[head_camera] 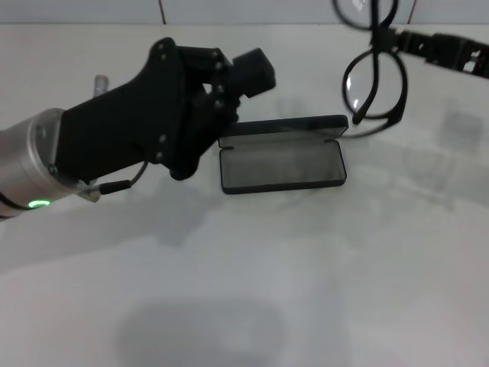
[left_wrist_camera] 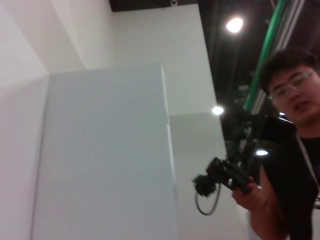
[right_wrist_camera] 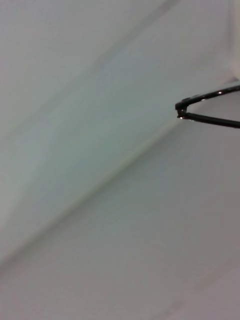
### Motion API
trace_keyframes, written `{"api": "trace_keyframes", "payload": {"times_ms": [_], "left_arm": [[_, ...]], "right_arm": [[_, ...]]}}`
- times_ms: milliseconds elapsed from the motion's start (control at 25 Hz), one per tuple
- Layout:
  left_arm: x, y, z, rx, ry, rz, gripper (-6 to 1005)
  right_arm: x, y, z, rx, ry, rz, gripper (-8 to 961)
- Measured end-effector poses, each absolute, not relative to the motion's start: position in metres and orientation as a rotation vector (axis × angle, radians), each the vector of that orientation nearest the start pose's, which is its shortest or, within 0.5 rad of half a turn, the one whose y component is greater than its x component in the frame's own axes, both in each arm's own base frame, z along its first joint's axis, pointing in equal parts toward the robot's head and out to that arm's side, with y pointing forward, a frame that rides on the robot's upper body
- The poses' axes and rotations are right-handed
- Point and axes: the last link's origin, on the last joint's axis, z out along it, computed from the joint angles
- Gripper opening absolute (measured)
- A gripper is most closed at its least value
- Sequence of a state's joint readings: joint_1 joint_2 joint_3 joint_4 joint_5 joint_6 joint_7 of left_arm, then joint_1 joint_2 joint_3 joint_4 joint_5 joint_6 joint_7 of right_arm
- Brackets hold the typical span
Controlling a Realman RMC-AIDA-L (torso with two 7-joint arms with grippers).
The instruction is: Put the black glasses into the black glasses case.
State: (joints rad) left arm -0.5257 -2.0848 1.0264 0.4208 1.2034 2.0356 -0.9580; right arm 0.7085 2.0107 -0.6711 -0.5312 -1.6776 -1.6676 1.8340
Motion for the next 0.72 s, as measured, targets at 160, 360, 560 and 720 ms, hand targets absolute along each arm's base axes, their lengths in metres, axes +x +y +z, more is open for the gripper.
{"api": "trace_keyframes", "payload": {"times_ms": [160,360,560,720], "left_arm": [[-0.187,0.277,0.018,-2.404,0.059,-1.785,19],[-0.188,0.277,0.016,-2.416,0.05,-1.782,19],[-0.186,0.274,0.008,-2.502,0.052,-1.752,19],[-0.183,0.275,0.0,-2.573,0.053,-1.724,18]], "right_arm": [[0.195,0.383,0.035,-2.441,1.104,1.401,69],[0.197,0.388,0.037,-2.338,1.114,1.48,69],[0.184,0.391,0.039,-2.349,1.102,1.549,69],[0.174,0.394,0.038,-2.369,1.099,1.58,69]]}}
